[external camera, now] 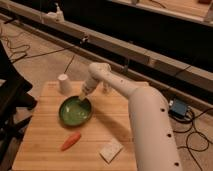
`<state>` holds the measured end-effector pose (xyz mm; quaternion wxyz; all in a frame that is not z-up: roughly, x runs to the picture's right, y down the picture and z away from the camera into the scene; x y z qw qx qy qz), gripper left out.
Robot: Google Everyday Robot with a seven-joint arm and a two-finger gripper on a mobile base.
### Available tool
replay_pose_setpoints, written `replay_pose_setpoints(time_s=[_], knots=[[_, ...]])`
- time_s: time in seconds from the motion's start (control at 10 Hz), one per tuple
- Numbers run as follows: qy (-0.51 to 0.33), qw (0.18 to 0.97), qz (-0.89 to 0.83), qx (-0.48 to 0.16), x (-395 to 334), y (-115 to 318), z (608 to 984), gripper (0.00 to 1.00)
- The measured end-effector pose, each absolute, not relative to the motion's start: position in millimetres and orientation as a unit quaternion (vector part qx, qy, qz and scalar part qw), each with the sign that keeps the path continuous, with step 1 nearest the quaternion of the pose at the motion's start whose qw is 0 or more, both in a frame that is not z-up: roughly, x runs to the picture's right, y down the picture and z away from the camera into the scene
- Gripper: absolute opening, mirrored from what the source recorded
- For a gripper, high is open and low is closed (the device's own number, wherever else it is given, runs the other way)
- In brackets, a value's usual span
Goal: Drag the ceramic bowl in a circle
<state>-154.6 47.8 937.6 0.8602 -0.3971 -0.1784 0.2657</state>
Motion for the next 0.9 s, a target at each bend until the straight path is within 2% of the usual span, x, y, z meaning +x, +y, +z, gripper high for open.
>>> replay_pose_setpoints(time_s=[0.4,0.6,0.9], knots=[[-0.236,0.852,0.188,-0.428,-234.1,74.6,909.0,0.0],[-0.244,0.849,0.161,-0.441,-241.2,94.4,899.4,0.0],[-0.222,0.847,0.173,-0.452,-208.5,111.8,904.1,0.0]])
